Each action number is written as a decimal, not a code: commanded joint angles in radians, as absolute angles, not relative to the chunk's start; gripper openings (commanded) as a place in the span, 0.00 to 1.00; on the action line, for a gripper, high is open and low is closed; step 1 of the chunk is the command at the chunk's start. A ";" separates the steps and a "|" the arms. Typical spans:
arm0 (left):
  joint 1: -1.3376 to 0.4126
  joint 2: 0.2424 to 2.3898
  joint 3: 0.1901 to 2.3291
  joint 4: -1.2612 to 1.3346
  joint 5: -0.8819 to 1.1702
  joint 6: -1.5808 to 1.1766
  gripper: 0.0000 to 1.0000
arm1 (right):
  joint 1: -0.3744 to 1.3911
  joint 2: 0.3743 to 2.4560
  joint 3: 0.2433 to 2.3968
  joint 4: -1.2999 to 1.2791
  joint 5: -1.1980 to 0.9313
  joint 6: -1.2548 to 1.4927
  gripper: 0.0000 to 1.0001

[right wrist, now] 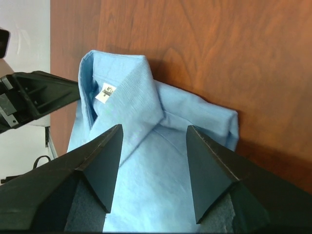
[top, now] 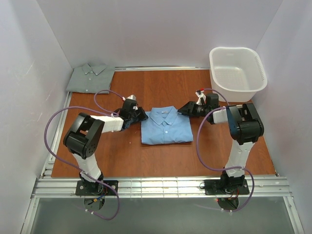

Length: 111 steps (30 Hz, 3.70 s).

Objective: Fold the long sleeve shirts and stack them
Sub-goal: Fold the shirt

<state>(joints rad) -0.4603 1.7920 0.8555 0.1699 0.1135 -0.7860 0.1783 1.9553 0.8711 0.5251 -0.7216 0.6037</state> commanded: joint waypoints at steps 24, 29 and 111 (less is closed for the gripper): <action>-0.654 1.490 0.494 0.124 0.175 -1.098 0.09 | 0.255 1.632 0.382 0.486 -0.802 0.680 0.33; -0.574 1.386 0.419 0.106 0.169 -1.129 0.06 | 0.209 1.564 0.356 0.488 -0.816 0.680 0.32; -0.083 2.182 1.596 -0.420 -0.125 -0.311 0.00 | 0.360 1.161 0.867 -0.482 -0.500 0.187 0.83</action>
<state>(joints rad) -0.0662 2.2772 1.6878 -0.2863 -0.2600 -0.1944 0.3550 1.1912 0.8677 -0.4751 -0.5308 0.2100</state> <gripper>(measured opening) 0.012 0.833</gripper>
